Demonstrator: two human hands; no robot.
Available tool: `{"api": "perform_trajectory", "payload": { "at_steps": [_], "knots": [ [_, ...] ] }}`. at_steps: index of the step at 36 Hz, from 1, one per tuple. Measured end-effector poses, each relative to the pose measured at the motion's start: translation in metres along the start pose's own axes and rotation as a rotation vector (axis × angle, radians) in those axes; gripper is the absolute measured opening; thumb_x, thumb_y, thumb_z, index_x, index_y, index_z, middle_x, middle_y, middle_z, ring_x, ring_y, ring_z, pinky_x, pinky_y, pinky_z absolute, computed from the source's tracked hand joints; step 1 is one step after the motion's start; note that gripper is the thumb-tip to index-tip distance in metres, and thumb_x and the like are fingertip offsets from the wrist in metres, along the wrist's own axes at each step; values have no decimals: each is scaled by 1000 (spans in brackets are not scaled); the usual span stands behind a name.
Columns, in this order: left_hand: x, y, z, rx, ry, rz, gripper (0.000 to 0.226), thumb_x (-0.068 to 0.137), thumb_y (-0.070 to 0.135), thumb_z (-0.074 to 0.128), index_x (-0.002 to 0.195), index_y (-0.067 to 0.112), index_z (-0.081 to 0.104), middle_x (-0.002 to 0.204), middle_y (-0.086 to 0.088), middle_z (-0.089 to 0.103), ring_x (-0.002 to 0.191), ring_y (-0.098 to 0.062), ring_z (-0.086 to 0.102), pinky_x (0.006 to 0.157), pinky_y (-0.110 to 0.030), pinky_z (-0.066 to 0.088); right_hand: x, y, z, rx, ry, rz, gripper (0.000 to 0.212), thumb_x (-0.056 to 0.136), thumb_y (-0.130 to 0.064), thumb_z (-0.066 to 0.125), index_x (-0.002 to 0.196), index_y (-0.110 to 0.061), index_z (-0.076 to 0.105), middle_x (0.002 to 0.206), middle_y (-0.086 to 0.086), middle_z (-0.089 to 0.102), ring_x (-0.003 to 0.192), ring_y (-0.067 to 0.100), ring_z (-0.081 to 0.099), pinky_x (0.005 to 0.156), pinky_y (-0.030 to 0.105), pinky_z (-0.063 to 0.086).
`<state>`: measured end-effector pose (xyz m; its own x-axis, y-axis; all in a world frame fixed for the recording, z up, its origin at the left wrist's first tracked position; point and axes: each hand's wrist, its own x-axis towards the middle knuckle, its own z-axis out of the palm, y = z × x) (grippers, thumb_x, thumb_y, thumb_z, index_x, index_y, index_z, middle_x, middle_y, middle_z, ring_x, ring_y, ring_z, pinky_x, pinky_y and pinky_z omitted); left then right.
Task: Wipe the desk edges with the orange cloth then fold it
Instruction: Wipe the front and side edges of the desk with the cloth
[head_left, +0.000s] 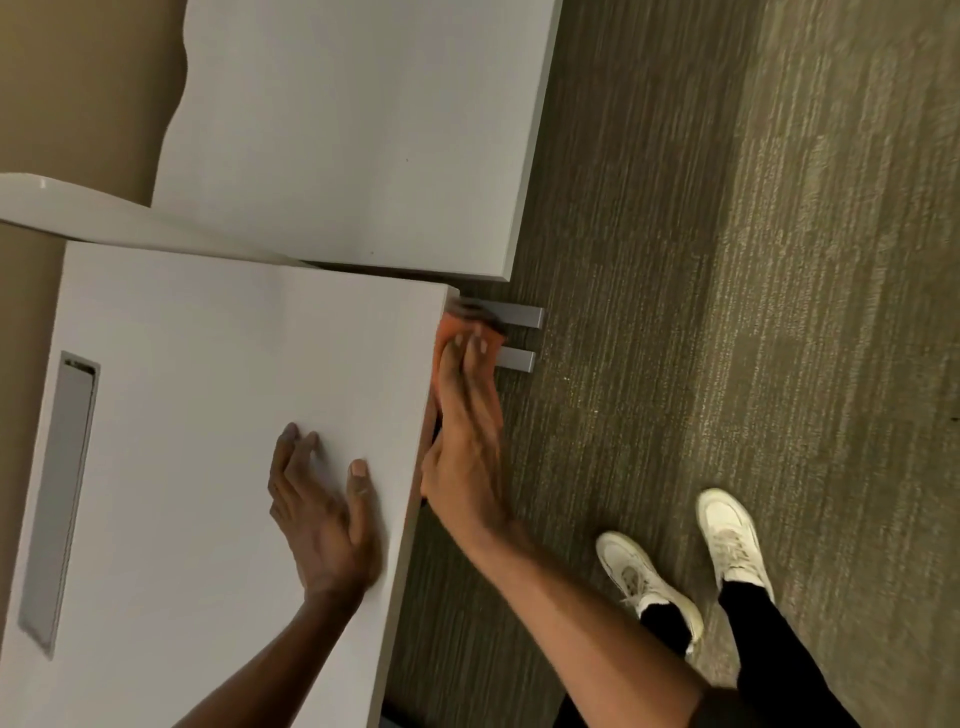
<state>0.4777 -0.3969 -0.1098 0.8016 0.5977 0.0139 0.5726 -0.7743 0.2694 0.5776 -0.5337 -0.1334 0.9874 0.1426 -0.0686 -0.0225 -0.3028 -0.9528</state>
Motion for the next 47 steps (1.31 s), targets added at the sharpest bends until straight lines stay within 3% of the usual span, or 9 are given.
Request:
{"api": "perform_trajectory", "payload": {
  "at_steps": [6,13,17,22,26,32,39,43,47],
  "knots": [
    [1,1,0,-12,2,3,67,105,56,43,159,16,39,176,-1,28,163,-24,27,126,-48,27,32,-7,-3,-95,21,45,85,92,9,62,165,0,18,174,22,14,163,35,11,129,51,29],
    [1,3,0,-17,-3,3,69,105,56,43,159,15,39,175,-2,28,163,-25,27,127,-52,28,-59,-22,-12,-314,-132,18,65,97,-16,25,158,2,37,166,26,31,155,39,31,116,53,47],
    [0,4,-1,-19,-10,0,66,105,53,45,158,14,39,175,-4,28,163,-26,27,127,-56,29,-32,-19,-26,-386,-349,11,76,92,-22,5,166,-6,-1,173,21,-9,161,38,-6,132,51,15],
    [-1,4,-4,-24,-25,-18,67,106,54,44,161,17,37,177,0,25,165,-24,23,129,-56,27,40,-13,-28,-507,-156,6,66,107,-14,35,166,0,8,173,26,2,163,40,5,133,50,5],
    [0,6,-4,-26,-25,-21,67,106,55,44,161,17,37,177,0,24,165,-24,23,129,-56,27,48,-16,-24,-434,-76,-8,70,100,-5,45,163,4,17,171,30,13,161,43,13,130,54,21],
    [0,6,-3,-11,-15,-12,67,105,54,44,160,15,37,177,-2,26,164,-26,25,128,-58,27,-44,-24,-7,-239,-147,24,79,95,-13,49,167,-7,16,176,17,7,163,33,11,125,52,36],
    [0,3,-1,-10,-6,1,67,105,54,44,159,14,38,176,-3,27,164,-26,26,127,-56,28,-35,-22,-17,-384,-126,-137,60,102,-9,32,161,-4,34,171,20,24,159,39,21,123,53,38],
    [1,2,-1,-12,-12,-1,68,105,56,43,159,14,38,177,-2,26,165,-26,25,128,-57,28,16,-22,-27,-551,-167,-227,68,99,-14,19,166,-6,18,175,18,7,162,42,4,129,57,21],
    [1,3,-3,-9,-18,-2,70,105,56,42,160,13,37,178,-3,25,166,-25,23,129,-56,27,60,-17,-36,-590,-156,-250,72,97,-7,25,167,-6,9,176,19,0,163,40,-4,131,55,14]
  ]
}}
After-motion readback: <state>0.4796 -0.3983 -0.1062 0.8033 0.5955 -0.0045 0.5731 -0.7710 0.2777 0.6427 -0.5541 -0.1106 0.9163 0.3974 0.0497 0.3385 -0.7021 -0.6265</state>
